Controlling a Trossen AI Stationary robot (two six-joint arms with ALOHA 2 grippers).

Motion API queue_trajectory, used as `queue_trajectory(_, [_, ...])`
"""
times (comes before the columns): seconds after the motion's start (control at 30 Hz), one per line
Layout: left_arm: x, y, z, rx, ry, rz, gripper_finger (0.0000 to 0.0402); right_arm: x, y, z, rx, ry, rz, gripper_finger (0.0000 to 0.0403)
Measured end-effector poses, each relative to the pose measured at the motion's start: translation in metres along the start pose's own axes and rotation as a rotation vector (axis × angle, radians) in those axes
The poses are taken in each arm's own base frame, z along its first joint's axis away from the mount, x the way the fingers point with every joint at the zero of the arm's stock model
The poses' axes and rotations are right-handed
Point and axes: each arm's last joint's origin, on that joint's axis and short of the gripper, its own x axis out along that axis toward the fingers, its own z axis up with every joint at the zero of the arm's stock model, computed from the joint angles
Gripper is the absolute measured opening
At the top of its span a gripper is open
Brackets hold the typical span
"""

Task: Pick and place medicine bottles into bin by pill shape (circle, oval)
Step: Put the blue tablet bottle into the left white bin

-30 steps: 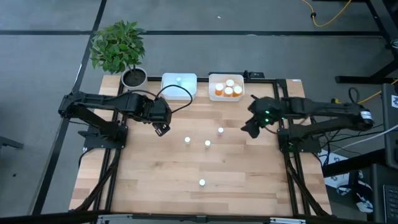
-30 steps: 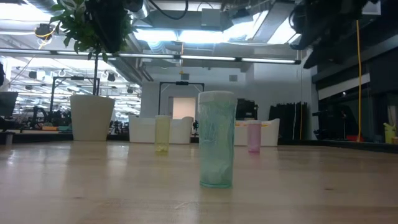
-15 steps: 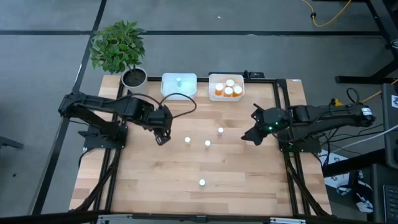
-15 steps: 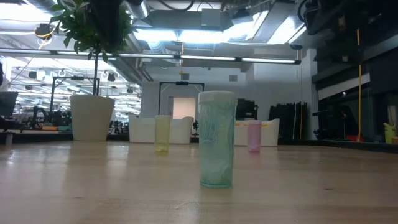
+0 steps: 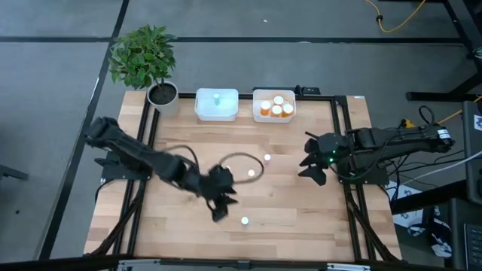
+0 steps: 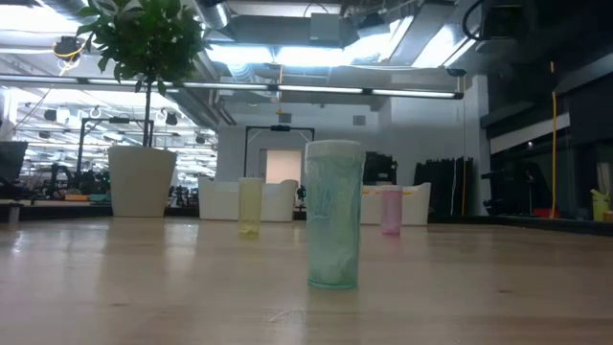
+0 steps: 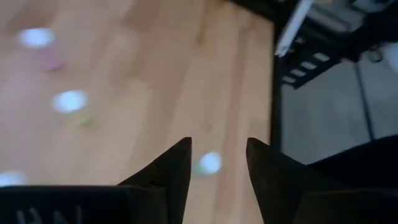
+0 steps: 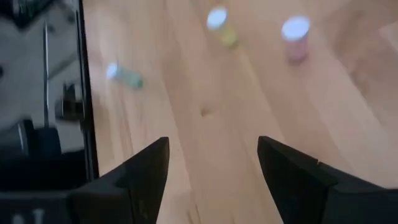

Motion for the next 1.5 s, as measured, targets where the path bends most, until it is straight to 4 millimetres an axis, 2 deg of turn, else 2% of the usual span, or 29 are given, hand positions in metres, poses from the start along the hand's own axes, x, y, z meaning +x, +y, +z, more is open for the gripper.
queue_trajectory(0.17, [0.044,-0.021,-0.022,0.002,0.000,-0.020,0.0147,0.000,-0.004,-0.007,-0.053,0.086,-0.030,0.0247])
queue_trajectory(0.27, [0.063,-0.034,-0.030,0.005,0.017,-0.002,0.0147,-0.001,-0.006,-0.011,-0.083,0.119,-0.048,0.0247])
queue_trajectory(0.47, [0.084,-0.061,-0.024,0.042,0.083,0.026,0.0147,-0.001,-0.007,-0.012,-0.120,0.133,-0.054,0.0247])
queue_trajectory(0.63, [0.088,-0.070,-0.016,0.088,0.214,0.133,0.0147,-0.001,-0.007,-0.012,-0.121,0.132,-0.054,0.0247])
queue_trajectory(0.9, [0.105,-0.061,-0.015,0.076,0.306,0.170,0.0156,-0.001,-0.008,-0.011,-0.123,0.115,-0.073,0.0247])
queue_trajectory(1.17, [0.107,-0.047,-0.010,0.090,0.353,0.198,0.0228,-0.001,-0.008,-0.011,-0.127,0.115,-0.074,0.0247])
queue_trajectory(1.3, [0.120,-0.045,-0.018,0.144,0.377,0.212,0.0248,-0.001,-0.008,-0.011,-0.134,0.116,-0.075,0.0247])
queue_trajectory(1.5, [0.132,-0.045,-0.026,0.157,0.380,0.237,0.0247,-0.001,-0.008,-0.011,-0.149,0.119,-0.075,0.0247])
